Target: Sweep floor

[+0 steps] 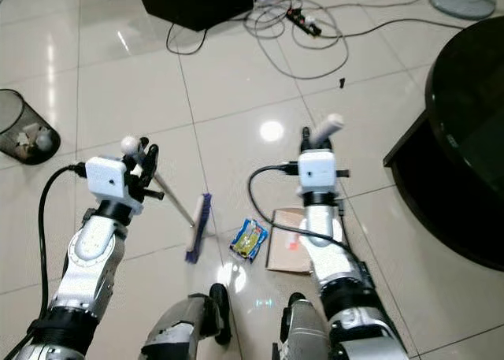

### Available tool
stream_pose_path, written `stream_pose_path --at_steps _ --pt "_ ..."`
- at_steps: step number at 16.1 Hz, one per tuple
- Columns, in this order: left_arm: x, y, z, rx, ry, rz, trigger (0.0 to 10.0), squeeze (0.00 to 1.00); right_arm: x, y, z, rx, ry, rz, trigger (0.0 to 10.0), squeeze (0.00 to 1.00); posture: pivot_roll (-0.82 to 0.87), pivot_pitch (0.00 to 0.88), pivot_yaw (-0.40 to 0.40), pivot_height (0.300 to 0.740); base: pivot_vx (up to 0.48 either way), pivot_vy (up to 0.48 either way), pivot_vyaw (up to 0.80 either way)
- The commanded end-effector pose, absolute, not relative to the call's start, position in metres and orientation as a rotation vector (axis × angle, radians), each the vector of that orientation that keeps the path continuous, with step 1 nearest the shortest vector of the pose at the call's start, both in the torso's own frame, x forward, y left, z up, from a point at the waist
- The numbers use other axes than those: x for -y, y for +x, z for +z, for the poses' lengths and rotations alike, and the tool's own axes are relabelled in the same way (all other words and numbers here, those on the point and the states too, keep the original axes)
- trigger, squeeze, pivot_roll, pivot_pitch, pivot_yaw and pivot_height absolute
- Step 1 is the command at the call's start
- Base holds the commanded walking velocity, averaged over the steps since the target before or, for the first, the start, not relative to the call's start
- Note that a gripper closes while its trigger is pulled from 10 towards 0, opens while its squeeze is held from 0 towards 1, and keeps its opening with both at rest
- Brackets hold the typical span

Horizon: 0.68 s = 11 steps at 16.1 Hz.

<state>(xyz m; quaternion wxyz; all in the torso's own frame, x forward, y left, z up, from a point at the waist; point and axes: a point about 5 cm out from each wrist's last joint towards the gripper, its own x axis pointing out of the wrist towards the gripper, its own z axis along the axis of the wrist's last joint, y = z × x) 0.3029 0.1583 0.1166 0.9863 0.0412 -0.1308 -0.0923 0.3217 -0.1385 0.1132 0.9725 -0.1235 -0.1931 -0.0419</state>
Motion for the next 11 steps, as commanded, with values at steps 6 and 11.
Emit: stream_pose_path --at_steps 6,11 --pt "-0.137 0.296 0.100 0.121 -0.208 -0.199 10.0 0.00 0.126 0.314 0.101 0.394 -0.252 -0.091 10.0 0.00 0.15 0.338 0.121 0.740 0.000 0.000 0.00" --pt "-0.136 0.305 0.117 0.123 -0.443 -0.182 10.0 0.00 0.133 0.316 0.105 0.411 -0.227 -0.131 10.0 0.00 0.13 0.310 0.119 0.740 0.000 0.000 0.00"
